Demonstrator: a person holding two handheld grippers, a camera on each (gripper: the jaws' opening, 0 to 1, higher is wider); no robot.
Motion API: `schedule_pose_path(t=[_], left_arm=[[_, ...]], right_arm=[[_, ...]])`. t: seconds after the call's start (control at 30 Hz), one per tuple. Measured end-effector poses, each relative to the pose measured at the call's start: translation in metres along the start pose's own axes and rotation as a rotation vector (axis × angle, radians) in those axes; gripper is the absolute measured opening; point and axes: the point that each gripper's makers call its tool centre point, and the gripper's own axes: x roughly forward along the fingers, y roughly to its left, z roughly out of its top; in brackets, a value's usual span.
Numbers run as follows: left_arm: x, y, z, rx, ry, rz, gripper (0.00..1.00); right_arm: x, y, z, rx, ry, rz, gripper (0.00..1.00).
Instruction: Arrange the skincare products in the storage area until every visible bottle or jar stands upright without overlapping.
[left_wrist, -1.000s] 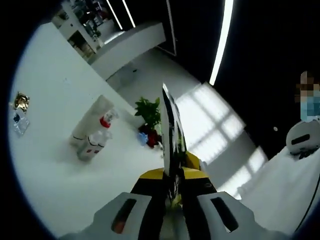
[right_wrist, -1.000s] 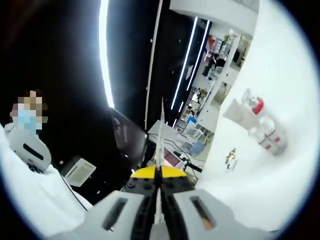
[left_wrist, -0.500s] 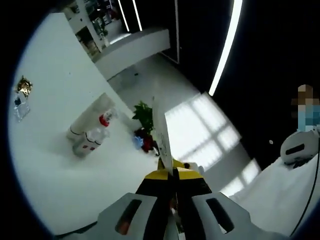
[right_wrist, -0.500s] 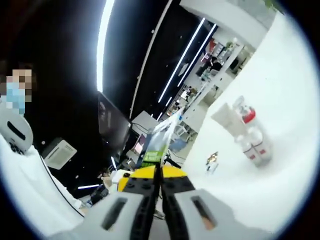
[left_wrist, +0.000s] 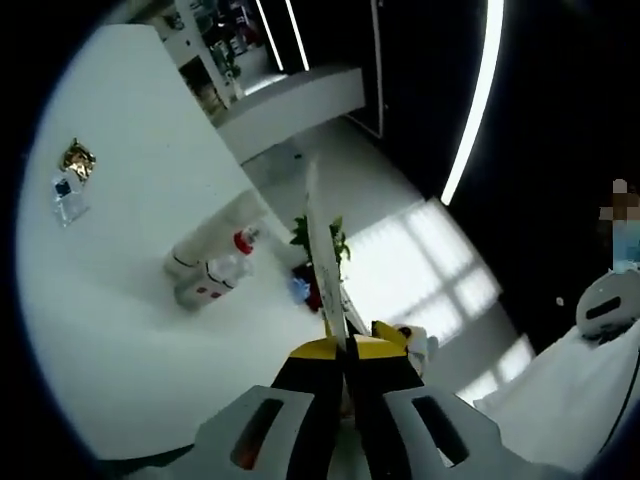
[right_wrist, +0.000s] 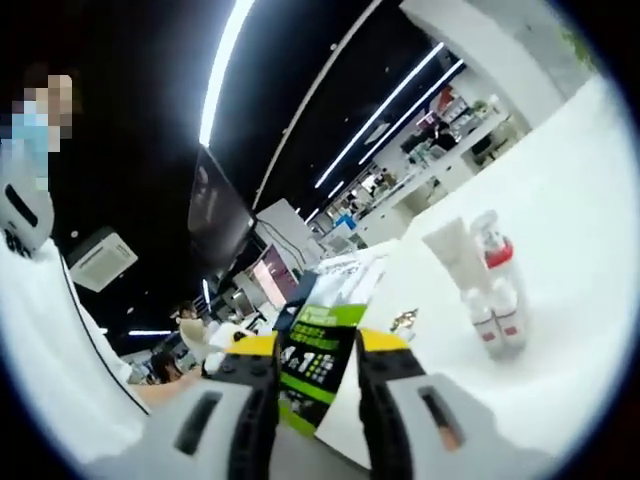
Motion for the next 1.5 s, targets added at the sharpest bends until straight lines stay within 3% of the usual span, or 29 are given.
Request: schedule_pose_path(t=[0.4,1.0,1.5], left_arm=[[-0.005,0.028,0.006,-0.049,-0.027,0.071,0.0],[-0.008,0.085,0.013,-0.088,-0.002,0.213,0.0],[0.002,0.118,0.024,-0.094,0.034,0.274,0.02]], right_arm=[[0.003,-0.022,-0.016,-0.035,0.083,-0.084,0.61],[-0.011,-0.06,-0.028,-0.128,0.175,-0.221,0.75],[-0.025,-0.088,-0.028,-0.191,0.222,-0.324,0.85]])
